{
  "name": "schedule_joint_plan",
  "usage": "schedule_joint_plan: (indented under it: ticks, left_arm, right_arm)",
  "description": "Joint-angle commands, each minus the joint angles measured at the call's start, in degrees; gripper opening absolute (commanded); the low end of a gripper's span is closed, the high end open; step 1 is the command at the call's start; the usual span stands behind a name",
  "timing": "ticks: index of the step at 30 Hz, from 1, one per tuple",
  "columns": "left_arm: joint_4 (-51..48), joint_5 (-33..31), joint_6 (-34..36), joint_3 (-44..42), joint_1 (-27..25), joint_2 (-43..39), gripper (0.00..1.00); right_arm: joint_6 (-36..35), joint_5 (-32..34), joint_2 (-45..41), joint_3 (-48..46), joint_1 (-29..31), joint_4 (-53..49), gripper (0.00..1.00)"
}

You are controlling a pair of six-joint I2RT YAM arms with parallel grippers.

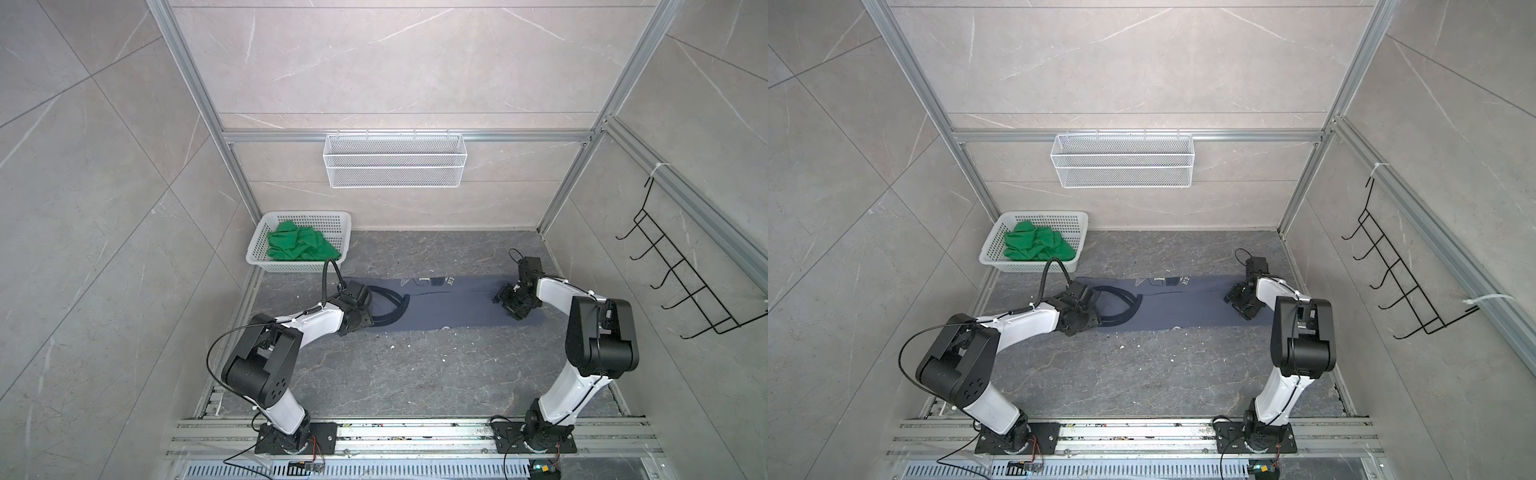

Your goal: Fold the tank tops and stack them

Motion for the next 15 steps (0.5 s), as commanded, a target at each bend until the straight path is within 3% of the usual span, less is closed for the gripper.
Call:
schedule_joint_plan:
  ticks: [1,7,11,15]
  left_arm:
    - [-0.1,1.5,3.0,2.0,1.5,5.0,0.69]
    - [-1.4,2.3,5.6,8.9,1.5,11.0,0.70]
    - [-4.3,2.7,7.5,16.6,1.5,16.2,0.70]
    - [-8.7,-1.2,9.2,24.9,1.6,19.4,0.74]
  right_arm:
    - [3.3,1.5,-1.4,-4.8,-5.0,-1.7,0.62]
    - [4.1,0.9,-6.5,-12.0,-11.4,-1.8,0.62]
    - [4.2,2.0,-11.0,-15.9,-12.7,-2.1,0.62]
    - [3.3,3.4,-16.0,-15.3,-12.8,-4.5,0.62]
